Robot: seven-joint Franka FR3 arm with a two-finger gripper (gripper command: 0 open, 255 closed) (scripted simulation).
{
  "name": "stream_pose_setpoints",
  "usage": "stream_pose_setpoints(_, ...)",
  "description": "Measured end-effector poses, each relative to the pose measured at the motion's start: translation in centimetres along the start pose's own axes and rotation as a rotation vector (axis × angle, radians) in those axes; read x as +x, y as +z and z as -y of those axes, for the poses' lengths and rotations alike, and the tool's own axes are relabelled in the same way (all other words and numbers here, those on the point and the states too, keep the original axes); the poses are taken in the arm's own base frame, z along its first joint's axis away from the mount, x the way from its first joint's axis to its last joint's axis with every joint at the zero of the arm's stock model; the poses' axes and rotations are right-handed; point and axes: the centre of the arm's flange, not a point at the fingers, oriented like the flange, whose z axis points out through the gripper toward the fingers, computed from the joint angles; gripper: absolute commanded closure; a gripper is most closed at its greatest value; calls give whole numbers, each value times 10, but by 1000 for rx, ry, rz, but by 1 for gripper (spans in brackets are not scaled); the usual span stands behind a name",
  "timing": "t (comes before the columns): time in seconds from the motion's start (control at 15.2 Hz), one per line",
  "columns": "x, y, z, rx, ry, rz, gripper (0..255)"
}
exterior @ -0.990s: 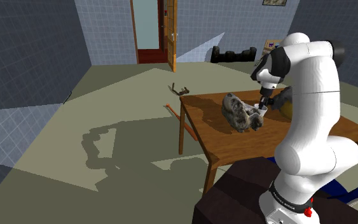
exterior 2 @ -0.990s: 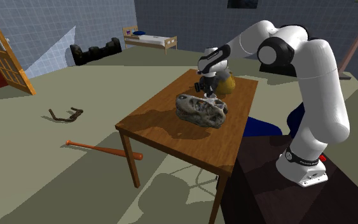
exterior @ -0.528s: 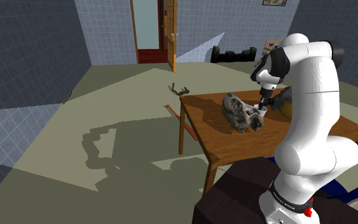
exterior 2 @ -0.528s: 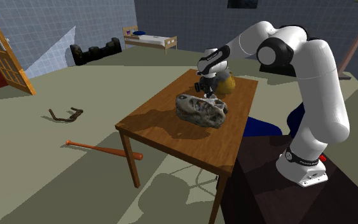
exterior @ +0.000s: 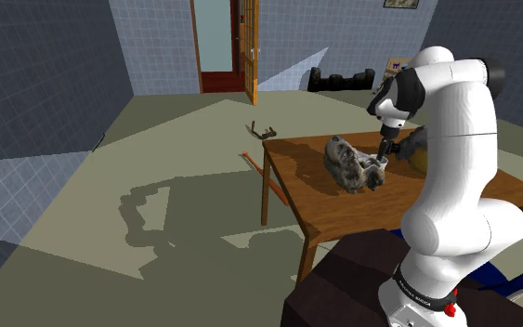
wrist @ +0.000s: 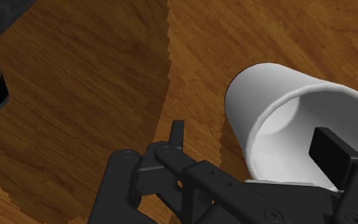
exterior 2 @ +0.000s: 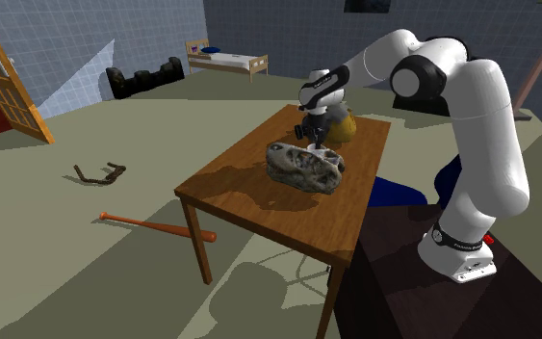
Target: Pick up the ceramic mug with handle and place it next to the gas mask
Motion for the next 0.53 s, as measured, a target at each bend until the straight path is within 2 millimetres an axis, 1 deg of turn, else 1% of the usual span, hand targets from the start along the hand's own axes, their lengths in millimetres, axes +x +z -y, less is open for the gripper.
stream_pose_setpoints(0.13, 1, -23, -2, 0, 0, 0, 0)
stream_pose_setpoints(0.2, -1, -30, -1, 0, 0, -1, 0)
stream_pose_setpoints(0.33, -1, -34, 1, 0, 0, 0, 0)
stream_pose_setpoints(0.53, -1, -35, 1, 0, 0, 0, 0)
